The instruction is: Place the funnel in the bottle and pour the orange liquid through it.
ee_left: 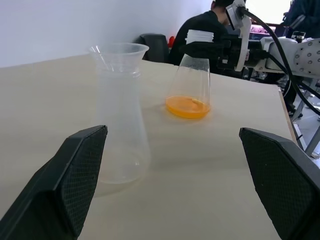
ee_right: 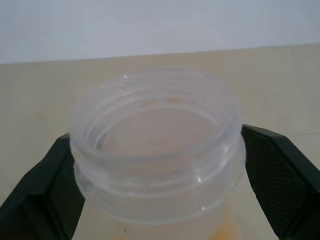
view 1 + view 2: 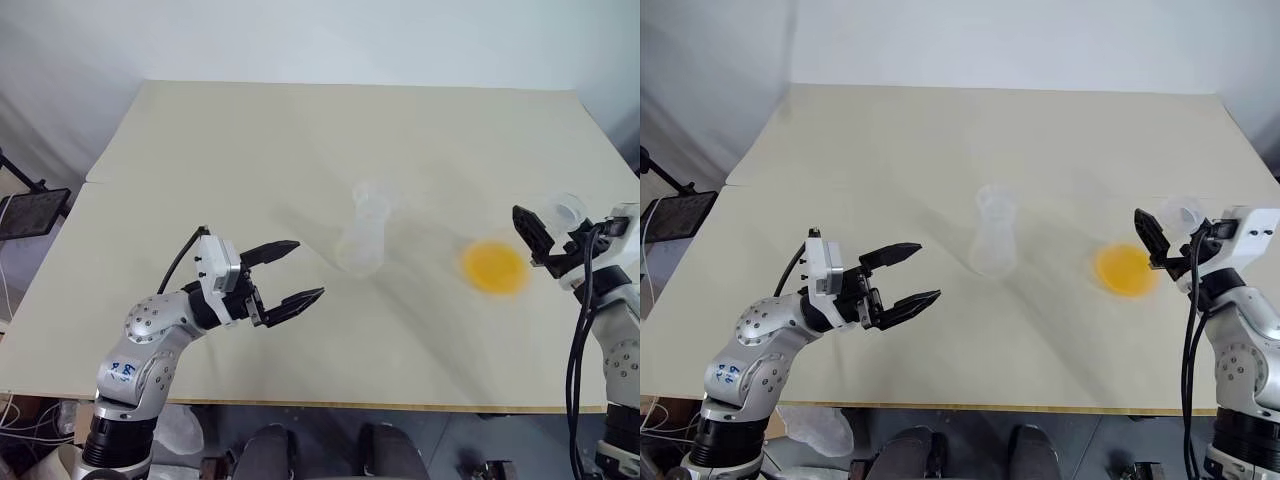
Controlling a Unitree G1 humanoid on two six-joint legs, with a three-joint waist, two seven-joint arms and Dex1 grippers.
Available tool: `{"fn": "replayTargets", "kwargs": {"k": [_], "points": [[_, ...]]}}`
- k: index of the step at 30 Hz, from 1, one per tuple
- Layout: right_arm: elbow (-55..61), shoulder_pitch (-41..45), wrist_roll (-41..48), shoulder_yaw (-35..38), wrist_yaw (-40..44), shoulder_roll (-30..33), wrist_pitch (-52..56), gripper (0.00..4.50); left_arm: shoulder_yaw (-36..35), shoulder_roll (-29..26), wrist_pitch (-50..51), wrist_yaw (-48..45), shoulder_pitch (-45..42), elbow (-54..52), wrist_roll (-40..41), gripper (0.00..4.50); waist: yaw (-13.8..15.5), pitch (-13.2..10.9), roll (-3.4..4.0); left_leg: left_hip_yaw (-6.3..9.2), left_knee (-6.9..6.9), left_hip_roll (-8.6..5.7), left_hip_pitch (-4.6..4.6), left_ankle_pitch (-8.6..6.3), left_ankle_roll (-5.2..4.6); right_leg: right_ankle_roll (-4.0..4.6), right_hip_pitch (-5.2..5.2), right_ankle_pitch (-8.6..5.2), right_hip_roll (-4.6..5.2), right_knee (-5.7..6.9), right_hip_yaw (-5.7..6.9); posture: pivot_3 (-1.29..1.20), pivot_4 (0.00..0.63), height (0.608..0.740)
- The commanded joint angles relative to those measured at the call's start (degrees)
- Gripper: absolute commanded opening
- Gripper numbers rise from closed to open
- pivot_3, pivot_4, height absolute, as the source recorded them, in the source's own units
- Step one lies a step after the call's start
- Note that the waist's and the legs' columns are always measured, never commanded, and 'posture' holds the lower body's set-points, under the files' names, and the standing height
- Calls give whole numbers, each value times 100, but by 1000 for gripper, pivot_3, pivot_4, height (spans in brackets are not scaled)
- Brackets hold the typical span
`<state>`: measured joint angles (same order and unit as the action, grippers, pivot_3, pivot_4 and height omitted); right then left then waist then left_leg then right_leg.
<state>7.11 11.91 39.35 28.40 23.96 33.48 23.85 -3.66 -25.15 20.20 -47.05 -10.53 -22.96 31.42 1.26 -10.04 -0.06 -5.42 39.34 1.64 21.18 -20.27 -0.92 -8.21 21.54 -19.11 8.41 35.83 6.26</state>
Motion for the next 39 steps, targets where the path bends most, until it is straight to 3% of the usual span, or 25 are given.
{"fn": "replayTargets", "kwargs": {"k": [1, 4, 5, 12, 21, 29, 33, 39], "points": [[120, 77, -12, 37, 24, -55, -103, 3369, -24, -10, -152, 24, -58, -170, 60, 4500, -3, 0, 0, 0, 0, 0, 0, 0, 0, 0, 0, 0, 0, 0, 0, 0, 150, 740], [148, 114, -13, 33, 47, -110, -130, 2506, -38, -24, -185, 25, -100, -132, 53, 4500, -5, 0, 0, -1, 0, -1, 0, 0, 0, 0, 0, 0, 0, -1, 0, 0, 150, 740], [166, 129, -13, 30, 68, -128, -156, 2479, -43, -27, -191, 26, -113, -119, 53, 4500, -5, 0, 0, 0, 0, 0, 0, 0, 0, 0, 0, 0, -1, 0, 1, 0, 150, 740], [501, 599, -120, -224, 193, -321, -541, 2479, 3, 5, -336, 44, -291, 67, -44, 4500, -64, -4, 6, -2, 0, 1, 0, 2, 3, 0, 2, 0, -4, 0, -1, 0, 150, 740], [964, 1578, -1925, -1847, -100, 304, -294, 2479, 85, 99, -646, 85, -612, 462, -269, 4500, -123, -4, 7, 7, -2, 2, 7, 2, 4, 0, 6, 0, 0, 0, 7, 0, 150, 740], [556, 2203, -3689, -2735, -300, 198, -1986, 2479, 179, 242, -862, 214, -789, 698, -469, 4500, -135, -5, 7, 8, -4, -1, 10, 2, 4, 0, 7, 0, 1, -3, 14, 0, 150, 740], [279, 2389, -4247, -2967, -378, 116, -2384, 2479, 185, 265, -907, 254, -782, 718, -495, 4500, -138, -5, 6, 10, -4, 0, 11, 2, 4, 0, 7, 0, 1, -2, 17, 0, 150, 740], [-208, 2655, -5802, -3618, -788, 204, -3223, 2479, 265, 319, -953, 355, -742, 693, -545, 4500, -162, -5, 6, 11, -6, 2, 10, 3, 5, 0, 8, 0, 2, -2, 19, 0, 150, 740]]}}
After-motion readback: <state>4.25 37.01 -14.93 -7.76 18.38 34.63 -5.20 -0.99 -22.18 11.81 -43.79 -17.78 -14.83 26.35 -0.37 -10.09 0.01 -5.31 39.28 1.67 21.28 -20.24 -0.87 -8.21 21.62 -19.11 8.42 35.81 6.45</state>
